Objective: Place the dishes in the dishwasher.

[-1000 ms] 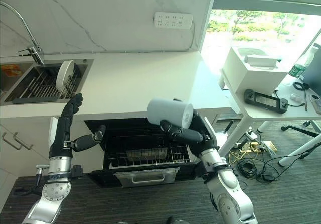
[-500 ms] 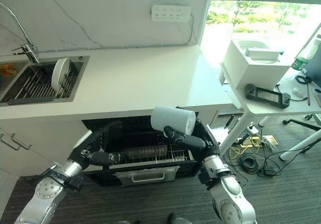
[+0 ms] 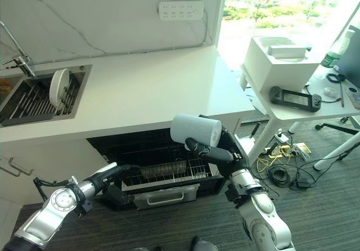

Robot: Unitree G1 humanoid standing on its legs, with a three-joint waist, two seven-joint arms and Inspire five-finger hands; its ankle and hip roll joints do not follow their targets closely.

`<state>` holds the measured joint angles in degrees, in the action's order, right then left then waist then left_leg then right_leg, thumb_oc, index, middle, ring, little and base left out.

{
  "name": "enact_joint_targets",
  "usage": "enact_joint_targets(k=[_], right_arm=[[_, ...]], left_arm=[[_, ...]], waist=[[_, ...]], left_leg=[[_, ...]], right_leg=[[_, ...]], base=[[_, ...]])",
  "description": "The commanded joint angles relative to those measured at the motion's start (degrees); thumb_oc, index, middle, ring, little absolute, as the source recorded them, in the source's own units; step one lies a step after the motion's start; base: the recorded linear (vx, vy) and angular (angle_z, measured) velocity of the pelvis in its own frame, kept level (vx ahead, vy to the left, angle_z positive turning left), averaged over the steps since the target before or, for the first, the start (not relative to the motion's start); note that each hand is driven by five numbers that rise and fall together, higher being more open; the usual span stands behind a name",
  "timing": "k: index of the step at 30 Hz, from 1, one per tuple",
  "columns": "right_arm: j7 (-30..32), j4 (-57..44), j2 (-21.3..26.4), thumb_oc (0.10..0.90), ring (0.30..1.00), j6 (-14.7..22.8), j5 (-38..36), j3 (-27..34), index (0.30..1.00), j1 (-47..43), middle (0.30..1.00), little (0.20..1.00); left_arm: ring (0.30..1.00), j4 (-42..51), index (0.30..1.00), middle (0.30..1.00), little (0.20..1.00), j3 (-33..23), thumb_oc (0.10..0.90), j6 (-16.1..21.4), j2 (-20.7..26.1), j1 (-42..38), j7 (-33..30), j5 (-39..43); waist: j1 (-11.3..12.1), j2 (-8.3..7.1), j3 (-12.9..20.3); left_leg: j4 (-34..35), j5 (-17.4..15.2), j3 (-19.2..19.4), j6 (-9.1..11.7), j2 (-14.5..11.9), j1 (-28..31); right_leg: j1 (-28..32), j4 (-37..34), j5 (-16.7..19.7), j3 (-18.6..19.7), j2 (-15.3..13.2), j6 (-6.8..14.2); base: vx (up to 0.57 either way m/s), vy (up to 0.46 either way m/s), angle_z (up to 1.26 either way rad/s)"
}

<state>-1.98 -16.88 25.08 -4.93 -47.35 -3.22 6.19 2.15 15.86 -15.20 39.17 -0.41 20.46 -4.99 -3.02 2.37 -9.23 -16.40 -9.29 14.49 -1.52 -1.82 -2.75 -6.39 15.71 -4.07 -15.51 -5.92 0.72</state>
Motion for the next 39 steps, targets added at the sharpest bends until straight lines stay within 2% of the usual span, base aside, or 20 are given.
enact_joint_targets(k=[1, 10, 12, 14, 19, 21, 23, 27, 31, 33, 36, 39], right_arm=[[-1.7, -5.4, -0.6, 0.400, 0.300, 7.9, -0.7, 2.7, 0.300, -7.0, 0.300, 0.300], [-2.4, -5.2, -1.5, 0.400, 0.300, 6.5, 0.4, 1.8, 0.300, -8.0, 0.300, 0.300], [-3.0, -5.4, -1.6, 0.400, 0.300, 5.7, 0.5, 1.7, 0.300, -7.9, 0.300, 0.300], [-3.3, -5.4, -2.0, 0.400, 0.300, 5.2, 0.7, 1.4, 0.300, -8.2, 0.300, 0.300], [-3.5, -5.6, -2.5, 0.400, 0.300, 3.7, 0.9, 0.9, 0.300, -9.1, 0.300, 0.300], [-3.8, -5.9, -2.9, 0.400, 0.300, 2.3, 1.5, 0.4, 0.300, -9.7, 0.300, 0.300], [-3.6, -6.2, -3.0, 0.400, 0.300, 1.7, 1.6, 0.4, 0.300, -10.0, 0.300, 0.300], [-3.7, -6.3, -3.2, 0.400, 0.300, 0.3, 1.8, 0.2, 0.300, -10.5, 0.300, 0.300], [-3.6, -6.8, -3.1, 0.400, 0.300, -1.0, 1.8, 0.1, 0.300, -11.0, 0.300, 0.300], [-3.7, -6.5, -2.9, 0.400, 0.300, -1.3, 1.6, 0.1, 0.300, -11.2, 0.300, 0.300], [-4.0, -5.6, -2.0, 0.400, 0.300, -1.5, 1.7, -0.1, 0.300, -12.0, 0.300, 0.300], [-4.1, -5.2, -1.5, 0.400, 0.300, -1.1, 1.6, -0.2, 0.300, -12.1, 0.300, 0.300]], left_arm=[[0.900, 1.3, 0.900, 0.900, 0.900, -1.7, 0.800, 2.0, 0.0, -6.1, -5.4, -2.9], [0.900, -6.9, 0.900, 0.900, 0.900, 3.2, 0.800, -0.3, -4.6, -7.9, -5.0, -6.7], [0.900, -11.0, 0.900, 0.900, 0.900, 4.9, 0.800, -1.4, -6.7, -7.1, -4.6, -7.9], [0.900, -15.2, 0.900, 0.900, 0.900, 6.3, 0.800, -4.1, -8.7, -6.6, -5.0, -5.9], [0.900, -27.5, 0.900, 0.900, 0.900, 9.3, 0.800, -5.1, -13.4, -7.1, -3.9, -3.8], [0.900, -34.1, 0.900, 0.900, 0.900, 10.7, 0.800, -7.2, -16.6, -7.4, 3.1, -2.4], [0.900, -35.6, 0.900, 0.900, 0.900, 10.9, 0.800, -8.6, -17.7, -7.2, 6.1, -2.8], [0.900, -39.9, 0.900, 0.900, 0.900, 12.3, 0.800, -11.6, -18.8, -6.9, 13.4, -7.5], [0.900, -43.4, 0.900, 0.900, 0.900, 13.5, 0.800, -12.2, -19.2, -7.1, 20.8, -11.9], [0.900, -43.8, 0.900, 0.900, 0.900, 15.0, 0.800, -11.8, -18.8, -7.3, 28.3, -14.0], [0.900, -36.3, 0.900, 0.900, 0.900, 20.1, 0.800, -13.4, -15.2, -6.4, 50.7, -18.3], [0.900, -30.8, 0.900, 0.900, 0.900, 21.9, 0.800, -14.3, -12.6, -6.1, 57.9, -18.9]], waist=[[-0.8, -0.19, 2.1], [-1.5, -0.71, 2.5], [-1.8, -0.84, 2.5], [-2.1, -0.91, 2.7], [-2.8, -1.21, 3.2], [-3.6, -1.12, 3.4], [-3.8, -0.99, 3.3], [-4.2, -0.71, 3.2], [-4.7, -0.54, 3.4], [-5.0, -0.43, 3.6], [-5.2, 0.30, 3.1], [-5.2, 0.59, 2.9]], left_leg=[[-0.8, -7.8, -0.5, 1.3, -2.2, 3.0], [-0.8, -7.9, 0.4, 1.2, -2.5, 3.3], [-0.8, -8.3, 0.8, 1.3, -2.7, 3.9], [-0.8, -8.4, 1.2, 1.3, -2.8, 4.0], [-0.8, -8.7, 2.0, 1.3, -2.9, 4.1], [-0.8, -9.0, 2.7, 1.2, -3.0, 4.3], [-0.8, -9.1, 3.0, 1.1, -3.0, 4.5], [-0.8, -9.3, 3.3, 1.0, -2.9, 4.6], [-0.8, -9.4, 3.5, 1.0, -2.9, 4.6], [-0.8, -9.4, 3.6, 1.0, -2.8, 4.5], [-0.8, -9.6, 3.5, 0.9, -2.7, 4.5], [-0.8, -9.7, 3.6, 0.8, -2.7, 4.5]], right_leg=[[3.6, 1.5, -7.9, 2.5, -0.5, 6.8], [3.6, 1.5, -7.9, 3.0, 0.1, 6.5], [4.1, 1.5, -8.3, 3.1, 0.4, 6.5], [4.0, 1.5, -8.4, 3.4, 0.6, 6.5], [3.9, 1.5, -8.5, 3.8, 0.7, 6.6], [3.6, 1.5, -8.4, 4.3, 0.9, 6.6], [3.6, 1.5, -8.5, 4.4, 1.0, 6.5], [3.6, 1.5, -8.6, 4.6, 1.0, 6.5], [3.4, 1.5, -8.7, 4.8, 1.1, 6.4], [3.3, 1.5, -8.7, 4.9, 1.1, 6.5], [3.2, 1.5, -8.8, 5.1, 1.1, 6.5], [3.3, 1.5, -8.9, 5.1, 1.1, 6.5]], base=[[0.01, -0.010, -0.16], [0.01, -0.006, -0.04], [0.04, -0.016, -0.04], [0.02, -0.016, -0.05], [0.01, -0.010, -0.13], [0.02, 0.005, -0.10], [0.01, 0.016, -0.10], [0.01, 0.016, -0.09], [0.00, 0.006, -0.02], [0.01, 0.010, -0.02], [0.01, 0.040, -0.04], [0.00, 0.006, 0.01]])
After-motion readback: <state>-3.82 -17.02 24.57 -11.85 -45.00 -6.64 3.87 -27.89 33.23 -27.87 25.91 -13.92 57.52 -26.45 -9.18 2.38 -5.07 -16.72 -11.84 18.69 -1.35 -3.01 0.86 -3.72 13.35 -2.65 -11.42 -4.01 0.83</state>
